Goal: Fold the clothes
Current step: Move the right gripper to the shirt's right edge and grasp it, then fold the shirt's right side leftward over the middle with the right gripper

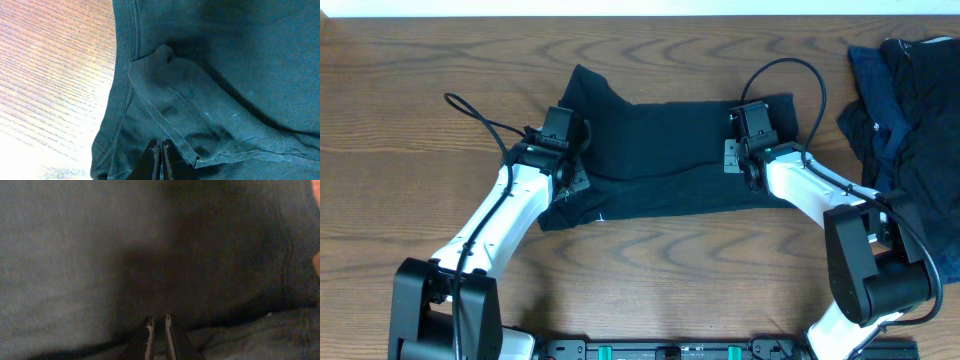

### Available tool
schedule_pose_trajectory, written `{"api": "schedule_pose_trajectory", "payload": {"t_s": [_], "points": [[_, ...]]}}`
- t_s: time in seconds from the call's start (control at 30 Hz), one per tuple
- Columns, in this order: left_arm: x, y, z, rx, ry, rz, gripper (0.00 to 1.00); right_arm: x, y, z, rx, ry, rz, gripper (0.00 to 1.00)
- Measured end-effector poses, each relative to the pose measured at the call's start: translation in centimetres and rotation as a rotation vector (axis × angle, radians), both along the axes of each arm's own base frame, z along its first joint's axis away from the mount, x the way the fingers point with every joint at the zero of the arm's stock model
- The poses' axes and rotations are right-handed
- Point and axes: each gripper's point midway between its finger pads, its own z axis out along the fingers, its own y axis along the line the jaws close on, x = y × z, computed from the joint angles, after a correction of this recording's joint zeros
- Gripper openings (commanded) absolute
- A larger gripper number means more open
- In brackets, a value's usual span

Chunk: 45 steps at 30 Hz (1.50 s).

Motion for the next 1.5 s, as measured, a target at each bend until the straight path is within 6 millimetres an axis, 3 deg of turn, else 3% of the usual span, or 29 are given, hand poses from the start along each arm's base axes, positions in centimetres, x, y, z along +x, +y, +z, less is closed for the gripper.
{"api": "schedule_pose_trajectory", "payload": {"t_s": [0.17,0.33,0.53,0.7,0.8,0.97,1.1,1.3,1.37,1.5], "points": [[0.0,0.0,0.0,0.0,0.0,0.0,0.06,0.6,0.5,0.6,-0.009,-0.005,0.054,0.17],[0.0,0.0,0.0,0.0,0.0,0.0,0.06,1.0,3.9,3.5,0.076,0.028,0.251,0.11],[0.2,1.1,0.0,-0.008,-0.002,0.06,0.06,0.1,11.0,7.5,0.151,-0.022,0.58,0.12],[0.6,4.4,0.9,-0.057,-0.031,0.208,0.06,-3.3,18.1,8.1,0.121,-0.065,0.86,0.19],[0.7,7.0,2.6,-0.12,-0.087,0.308,0.06,-4.9,21.7,8.8,0.066,-0.132,0.982,0.25],[0.4,10.8,4.9,-0.181,-0.165,0.436,0.09,-6.5,26.3,10.0,0.01,-0.249,1.086,0.28],[0.1,12.3,5.1,-0.225,-0.175,0.498,0.14,-8.0,29.3,8.9,-0.007,-0.282,1.15,0.28],[0.1,12.3,5.1,-0.262,-0.174,0.512,0.17,-9.9,31.6,3.5,-0.04,-0.219,1.213,0.31],[0.0,12.2,5.1,-0.268,-0.171,0.514,0.23,-10.2,31.7,2.4,-0.061,-0.2,1.219,0.33],[0.0,12.1,5.1,-0.272,-0.167,0.511,0.41,-10.1,32.0,2.7,-0.068,-0.221,1.214,0.33]]}}
